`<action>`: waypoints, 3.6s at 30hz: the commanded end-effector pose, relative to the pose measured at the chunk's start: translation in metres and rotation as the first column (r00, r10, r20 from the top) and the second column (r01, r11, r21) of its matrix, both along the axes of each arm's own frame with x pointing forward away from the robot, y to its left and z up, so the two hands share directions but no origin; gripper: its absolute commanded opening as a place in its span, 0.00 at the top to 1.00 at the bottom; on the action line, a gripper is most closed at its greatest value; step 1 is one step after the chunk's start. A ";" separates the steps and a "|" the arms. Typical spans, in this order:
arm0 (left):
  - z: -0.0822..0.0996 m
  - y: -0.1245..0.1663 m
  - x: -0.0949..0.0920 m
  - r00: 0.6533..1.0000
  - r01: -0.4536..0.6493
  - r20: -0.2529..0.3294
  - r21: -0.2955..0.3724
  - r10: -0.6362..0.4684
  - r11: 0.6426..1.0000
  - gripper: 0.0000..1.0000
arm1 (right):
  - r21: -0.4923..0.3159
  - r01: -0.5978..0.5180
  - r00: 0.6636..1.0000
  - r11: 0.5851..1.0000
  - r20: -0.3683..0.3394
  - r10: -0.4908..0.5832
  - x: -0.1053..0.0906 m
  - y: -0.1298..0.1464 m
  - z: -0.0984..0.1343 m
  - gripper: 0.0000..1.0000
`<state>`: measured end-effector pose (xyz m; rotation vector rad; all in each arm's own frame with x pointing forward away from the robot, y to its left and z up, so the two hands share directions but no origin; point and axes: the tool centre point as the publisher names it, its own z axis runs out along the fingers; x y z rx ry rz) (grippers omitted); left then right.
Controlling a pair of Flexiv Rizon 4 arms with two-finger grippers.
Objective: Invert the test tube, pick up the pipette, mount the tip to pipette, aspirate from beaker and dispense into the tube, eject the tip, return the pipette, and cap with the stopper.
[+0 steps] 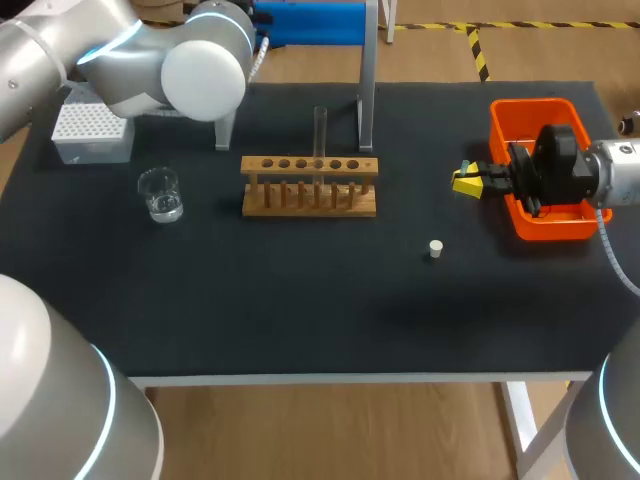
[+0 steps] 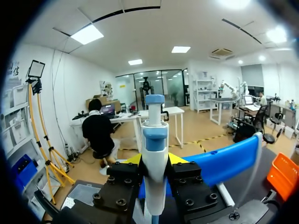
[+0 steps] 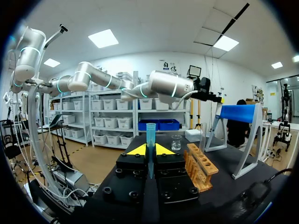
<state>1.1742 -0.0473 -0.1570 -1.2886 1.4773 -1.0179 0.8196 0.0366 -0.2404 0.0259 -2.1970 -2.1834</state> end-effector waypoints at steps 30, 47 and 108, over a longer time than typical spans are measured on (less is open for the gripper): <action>0.032 0.030 -0.090 0.925 0.319 -0.206 -0.039 -0.320 0.947 1.00 | 0.000 -0.002 1.000 1.000 0.000 0.002 0.000 -0.001 0.000 1.00; 0.059 0.011 -0.180 0.729 0.671 -0.097 -0.092 -0.677 0.736 1.00 | 0.000 -0.002 1.000 1.000 0.000 0.002 0.000 -0.001 0.000 1.00; 0.093 -0.083 -0.323 0.130 0.977 0.099 -0.182 -0.987 0.111 1.00 | 0.000 -0.002 1.000 1.000 0.000 0.002 0.000 -0.001 0.000 1.00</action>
